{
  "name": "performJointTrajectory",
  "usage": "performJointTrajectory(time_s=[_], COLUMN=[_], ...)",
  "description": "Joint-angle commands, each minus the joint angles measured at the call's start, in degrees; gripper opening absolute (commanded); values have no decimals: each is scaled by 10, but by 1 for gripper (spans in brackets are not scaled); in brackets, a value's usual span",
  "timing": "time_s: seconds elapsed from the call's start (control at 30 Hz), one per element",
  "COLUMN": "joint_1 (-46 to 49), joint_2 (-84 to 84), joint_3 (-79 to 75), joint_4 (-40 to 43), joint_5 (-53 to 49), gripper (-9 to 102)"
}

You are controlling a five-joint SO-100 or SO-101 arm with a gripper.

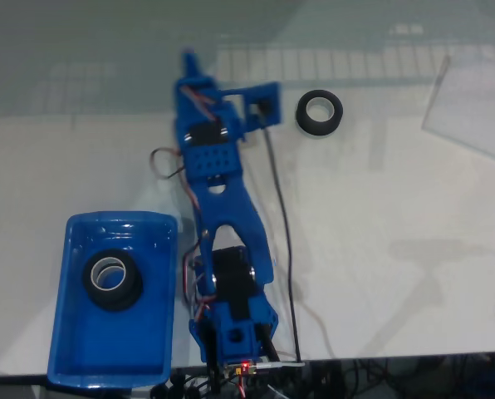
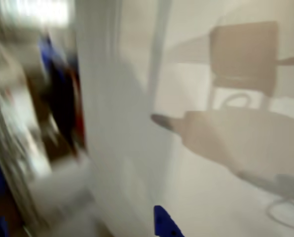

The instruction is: Grasp all tape and put them in the bin.

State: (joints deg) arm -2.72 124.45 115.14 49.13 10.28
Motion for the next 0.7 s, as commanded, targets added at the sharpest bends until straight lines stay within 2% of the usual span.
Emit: performJointTrajectory(time_s=[0.0, 0.17, 0.27, 0.4, 0.67], joint_1=[90, 183, 221, 250, 266], joint_2=[-40, -149, -212, -287, -411], joint_3=[-41, -96, -161, -248, -330], joint_4=[-18, -3, 43, 94, 116], joint_5=[40, 70, 82, 96, 96], gripper=[40, 40, 40, 39, 37])
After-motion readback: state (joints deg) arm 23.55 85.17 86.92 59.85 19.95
